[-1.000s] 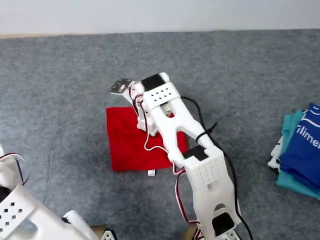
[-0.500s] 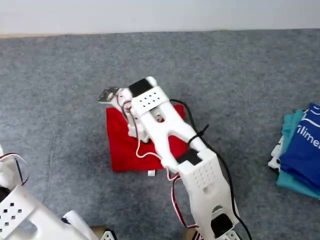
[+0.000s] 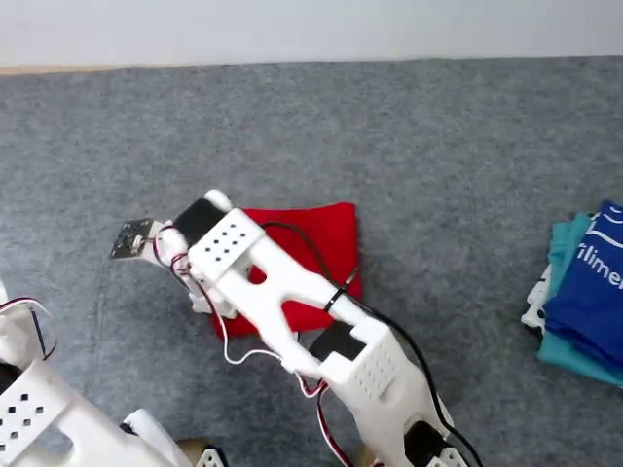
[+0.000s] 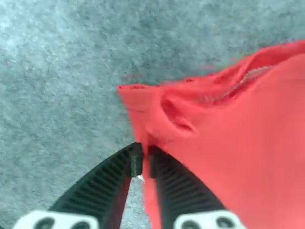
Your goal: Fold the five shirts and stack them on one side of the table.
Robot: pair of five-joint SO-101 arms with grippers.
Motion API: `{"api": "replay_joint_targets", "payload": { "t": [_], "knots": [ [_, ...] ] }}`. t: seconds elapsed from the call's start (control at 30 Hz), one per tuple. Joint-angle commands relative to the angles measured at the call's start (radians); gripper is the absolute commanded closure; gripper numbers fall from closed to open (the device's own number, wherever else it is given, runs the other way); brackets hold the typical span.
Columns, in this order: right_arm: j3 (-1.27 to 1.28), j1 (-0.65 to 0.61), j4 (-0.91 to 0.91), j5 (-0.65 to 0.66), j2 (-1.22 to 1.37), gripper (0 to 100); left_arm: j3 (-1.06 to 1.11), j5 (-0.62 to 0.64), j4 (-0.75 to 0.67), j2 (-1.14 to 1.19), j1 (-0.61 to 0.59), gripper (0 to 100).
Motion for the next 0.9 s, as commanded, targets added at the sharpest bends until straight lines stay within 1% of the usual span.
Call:
{"api": "replay_joint_targets", "payload": {
  "t": [0.0, 0.1, 0.27, 0.4, 0.5, 0.6, 0.63, 0.8, 0.87],
  "knots": [
    [-0.014, -0.015, 0.044, -0.048, -0.12, 85.1, 0.001, 0.005, -0.032, -0.009, 0.002, 100],
    [-0.014, -0.015, 0.042, -0.08, -0.183, 80.1, 0.001, 0.005, -0.054, -0.009, 0.002, 100],
    [-0.014, 0.031, 0.041, -0.048, -0.242, 80.1, 0.001, 0.005, -0.068, -0.008, 0.002, 100],
    [-0.014, 0.056, 0.039, -0.038, -0.174, 80.9, 0.001, 0.005, -0.068, -0.008, 0.003, 100],
    [-0.017, 0.058, 0.039, -0.038, -0.087, 89.0, 0.001, 0.005, -0.068, -0.008, 0.003, 100],
    [-0.032, 0.099, 0.039, -0.046, -0.044, 99.3, 0.001, 0.005, -0.063, -0.011, 0.002, 100],
    [-0.038, 0.12, 0.039, -0.057, -0.044, 98.9, 0.001, 0.005, -0.06, -0.014, -0.002, 100],
    [-0.112, 0.234, 0.039, -0.192, -0.073, 99.0, 0.005, 0.005, -0.009, -0.015, -0.003, 100],
    [-0.129, 0.265, 0.039, -0.269, -0.094, 99.0, 0.016, 0.005, -0.003, -0.015, -0.003, 100]
  ]
}}
